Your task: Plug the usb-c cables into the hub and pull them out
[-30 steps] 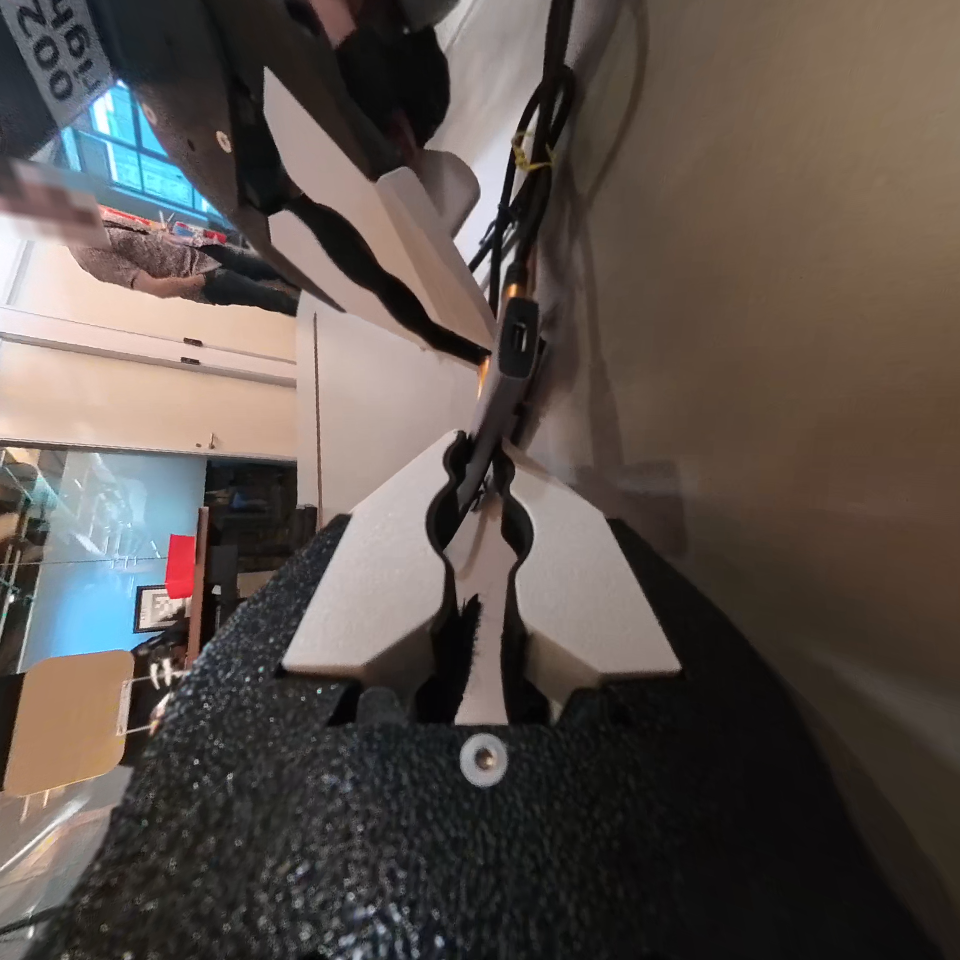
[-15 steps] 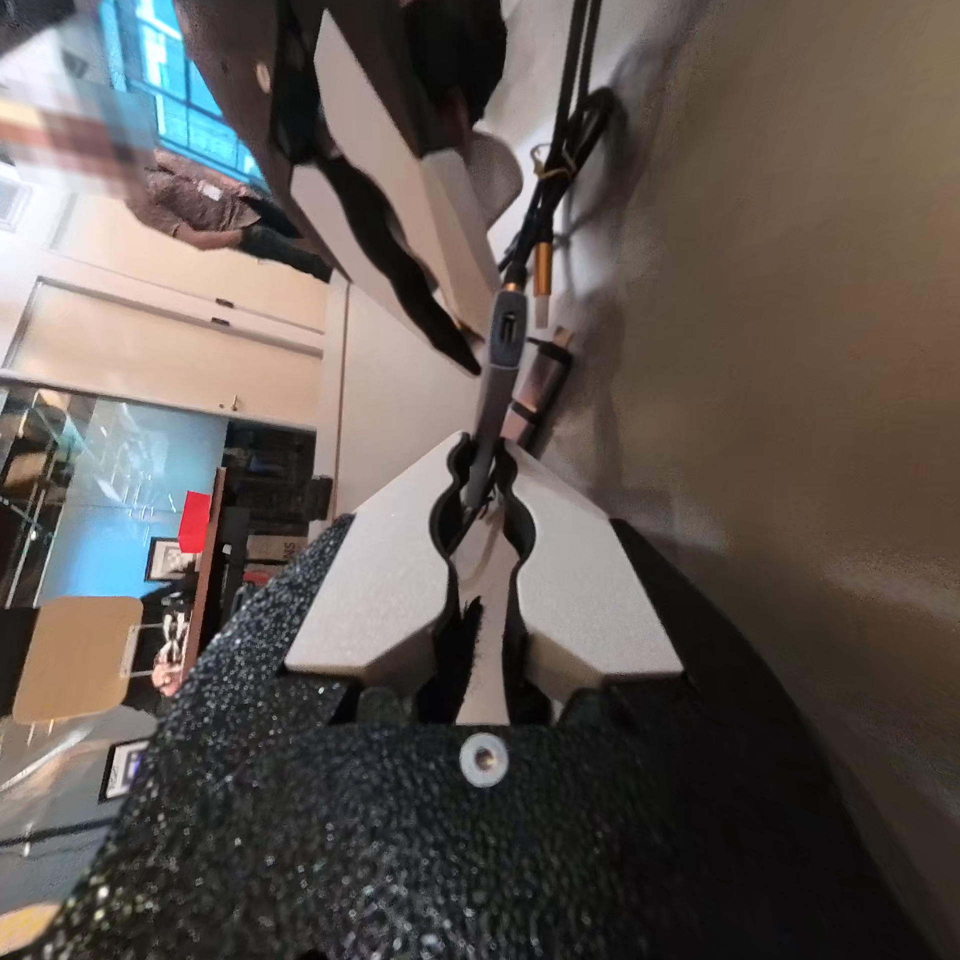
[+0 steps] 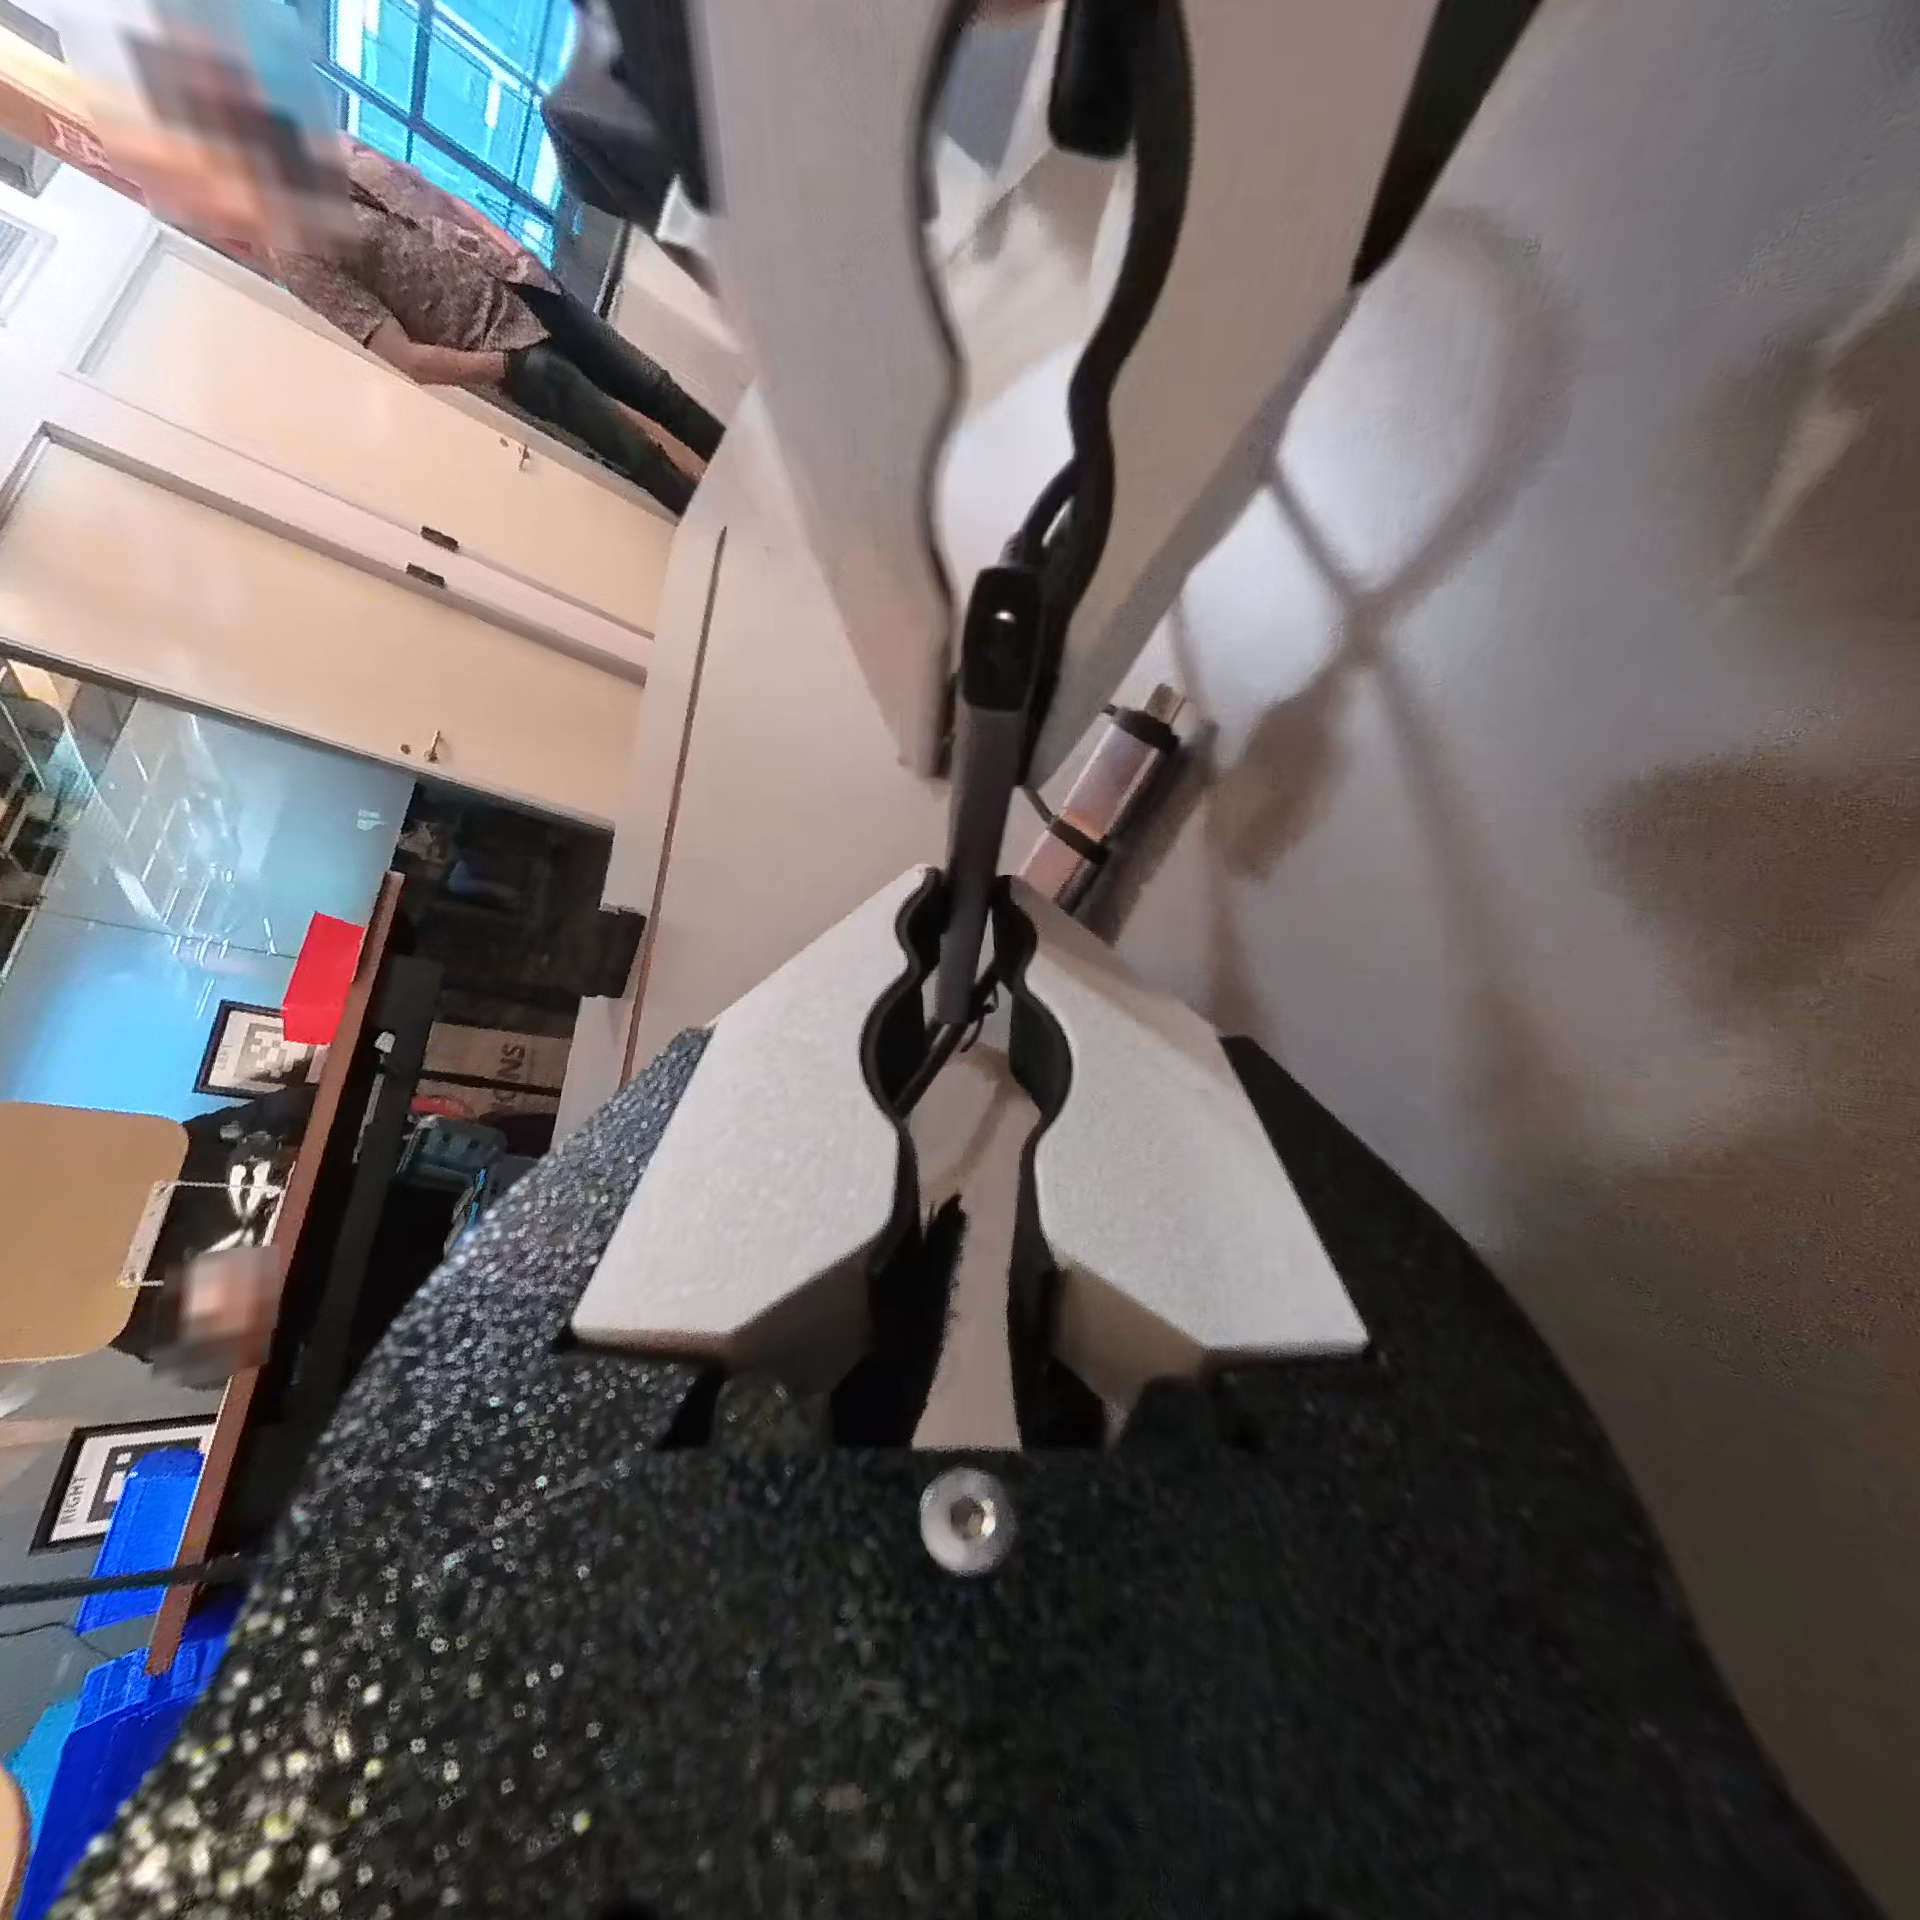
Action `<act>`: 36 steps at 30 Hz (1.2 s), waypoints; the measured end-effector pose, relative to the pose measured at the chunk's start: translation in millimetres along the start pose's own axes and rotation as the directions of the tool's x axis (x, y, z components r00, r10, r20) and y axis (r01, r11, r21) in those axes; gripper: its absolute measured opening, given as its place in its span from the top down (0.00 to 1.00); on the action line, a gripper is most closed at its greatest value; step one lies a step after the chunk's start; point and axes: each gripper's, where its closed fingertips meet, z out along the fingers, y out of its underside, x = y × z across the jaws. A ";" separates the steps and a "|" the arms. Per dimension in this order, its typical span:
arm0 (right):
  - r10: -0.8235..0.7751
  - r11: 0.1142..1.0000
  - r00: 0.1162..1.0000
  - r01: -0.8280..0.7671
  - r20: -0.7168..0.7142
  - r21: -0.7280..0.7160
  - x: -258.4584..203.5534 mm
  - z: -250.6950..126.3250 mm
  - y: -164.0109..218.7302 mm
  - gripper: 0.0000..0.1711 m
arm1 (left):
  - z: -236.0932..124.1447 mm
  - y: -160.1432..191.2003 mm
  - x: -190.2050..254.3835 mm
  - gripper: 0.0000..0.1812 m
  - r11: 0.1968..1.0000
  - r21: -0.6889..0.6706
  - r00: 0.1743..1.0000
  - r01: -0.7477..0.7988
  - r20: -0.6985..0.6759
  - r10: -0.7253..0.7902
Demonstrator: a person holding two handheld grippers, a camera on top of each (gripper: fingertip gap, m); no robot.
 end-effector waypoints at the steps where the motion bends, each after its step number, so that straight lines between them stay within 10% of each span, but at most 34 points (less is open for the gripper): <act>1: -0.042 0.999 0.999 0.042 -0.017 -0.015 -0.9 0.6 -0.7 0.95 | -0.6 0.3 -1.1 0.96 1.000 -0.005 1.000 0.005 0.005 -0.005; 6: -0.029 0.999 0.997 0.026 -0.076 -0.036 4.8 -10.9 -2.0 0.96 | -7.5 -11.8 -7.2 0.93 0.994 0.091 0.998 0.052 0.025 -0.055; 11: 0.126 0.991 0.961 -0.131 -0.247 -0.005 75.0 -67.1 18.4 0.96 | -20.8 -10.5 -45.5 0.62 0.963 0.183 0.956 0.198 0.180 -0.231; 17: 0.281 0.958 0.861 -0.278 -0.423 0.071 211.8 -179.5 66.4 0.96 | -19.6 -0.6 -48.5 0.62 0.946 0.183 0.937 0.266 0.182 -0.298; 20: 0.178 0.962 0.890 -0.248 -0.419 -0.118 243.7 -217.0 115.9 0.96 | -18.1 -1.4 -46.9 0.64 0.952 0.177 0.942 0.251 0.181 -0.282; 26: 0.275 0.765 0.957 -0.275 -0.091 -0.583 191.0 -228.8 251.2 0.96 | -12.8 -1.1 -40.5 0.66 0.961 0.152 0.955 0.229 0.155 -0.252; 36: 0.525 0.643 0.848 -0.448 -0.067 -0.621 96.6 -168.9 349.0 0.95 | -4.2 -2.5 -22.4 0.65 0.977 0.109 0.979 0.181 0.079 -0.190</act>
